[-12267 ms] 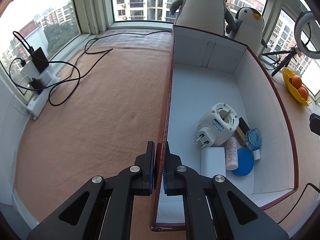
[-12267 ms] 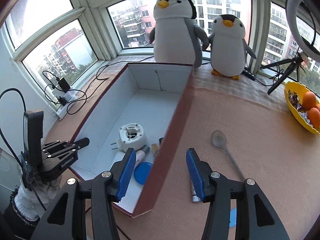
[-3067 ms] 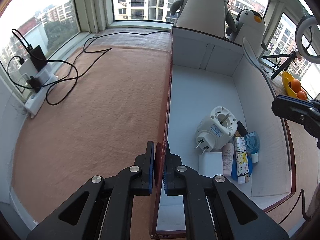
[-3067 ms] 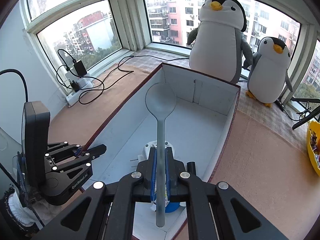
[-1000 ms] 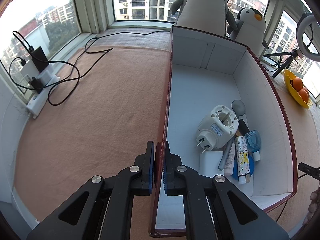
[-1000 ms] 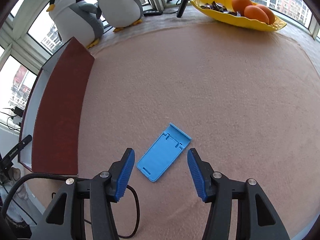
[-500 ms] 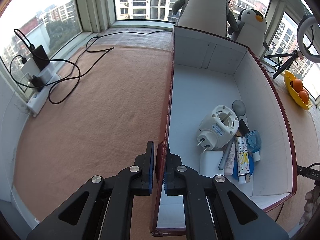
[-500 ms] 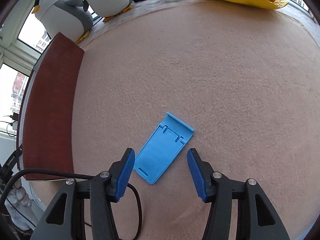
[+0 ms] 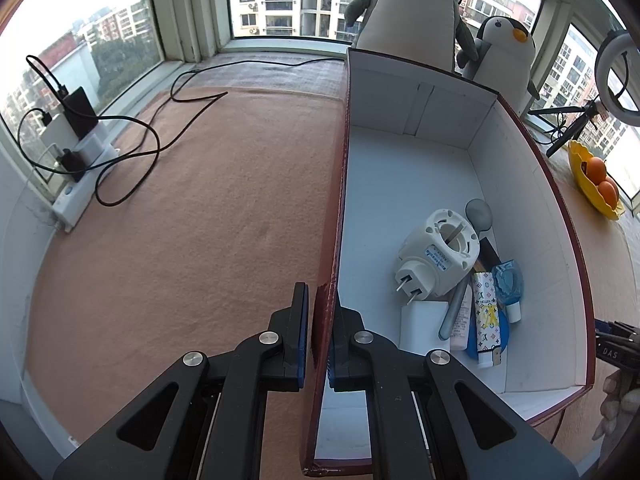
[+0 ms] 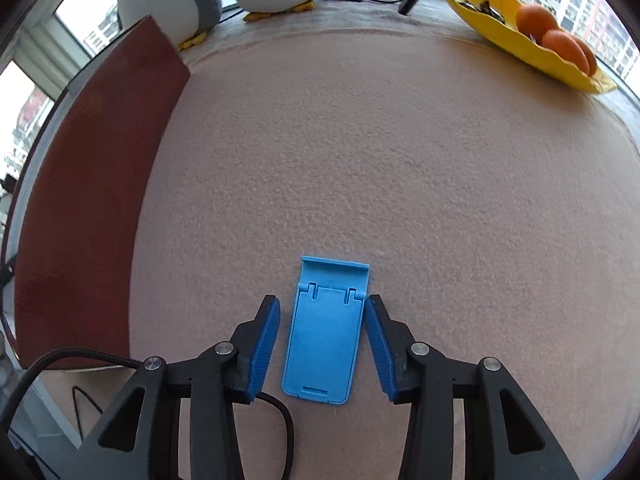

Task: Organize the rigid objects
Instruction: 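Move the right tool to the blue phone stand and grasp it, then carry the blue phone stand into the box and release it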

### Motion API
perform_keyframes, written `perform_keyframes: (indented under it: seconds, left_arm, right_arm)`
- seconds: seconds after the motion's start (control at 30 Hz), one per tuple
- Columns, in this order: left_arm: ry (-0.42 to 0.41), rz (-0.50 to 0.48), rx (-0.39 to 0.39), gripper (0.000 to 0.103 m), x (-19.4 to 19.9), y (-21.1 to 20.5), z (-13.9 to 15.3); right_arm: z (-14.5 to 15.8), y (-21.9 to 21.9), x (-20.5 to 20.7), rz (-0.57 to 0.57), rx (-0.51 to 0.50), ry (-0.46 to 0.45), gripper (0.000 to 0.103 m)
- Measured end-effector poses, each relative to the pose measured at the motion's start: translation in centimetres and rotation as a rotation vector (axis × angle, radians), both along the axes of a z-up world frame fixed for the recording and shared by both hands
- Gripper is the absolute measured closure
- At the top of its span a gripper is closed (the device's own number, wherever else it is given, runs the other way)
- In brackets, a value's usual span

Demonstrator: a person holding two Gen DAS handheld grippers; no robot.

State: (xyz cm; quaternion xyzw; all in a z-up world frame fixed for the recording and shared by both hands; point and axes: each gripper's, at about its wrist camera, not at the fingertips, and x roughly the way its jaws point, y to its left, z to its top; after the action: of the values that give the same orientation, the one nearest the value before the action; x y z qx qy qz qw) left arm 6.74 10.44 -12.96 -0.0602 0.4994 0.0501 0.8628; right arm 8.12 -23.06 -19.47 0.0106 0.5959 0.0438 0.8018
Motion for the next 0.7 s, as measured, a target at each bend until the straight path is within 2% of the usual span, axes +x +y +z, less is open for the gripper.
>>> perform_keyframes:
  seconds: [0.1, 0.37, 0.7]
  left_arm:
    - [0.001, 0.000, -0.001, 0.097, 0.0, 0.0, 0.0]
    - [0.005, 0.001, 0.005, 0.097, 0.0, -0.1, -0.1]
    - [0.007, 0.015, 0.013, 0.097, -0.2, -0.3, 0.1]
  right_arm:
    - [0.0, 1.1, -0.2, 0.073, -0.066, -0.019, 0.069]
    - [0.3, -0.1, -0.2, 0.057, -0.001, -0.040, 0.070]
    - [5.0, 0.8, 0.4, 0.081, 0.011, -0.185, 0.070]
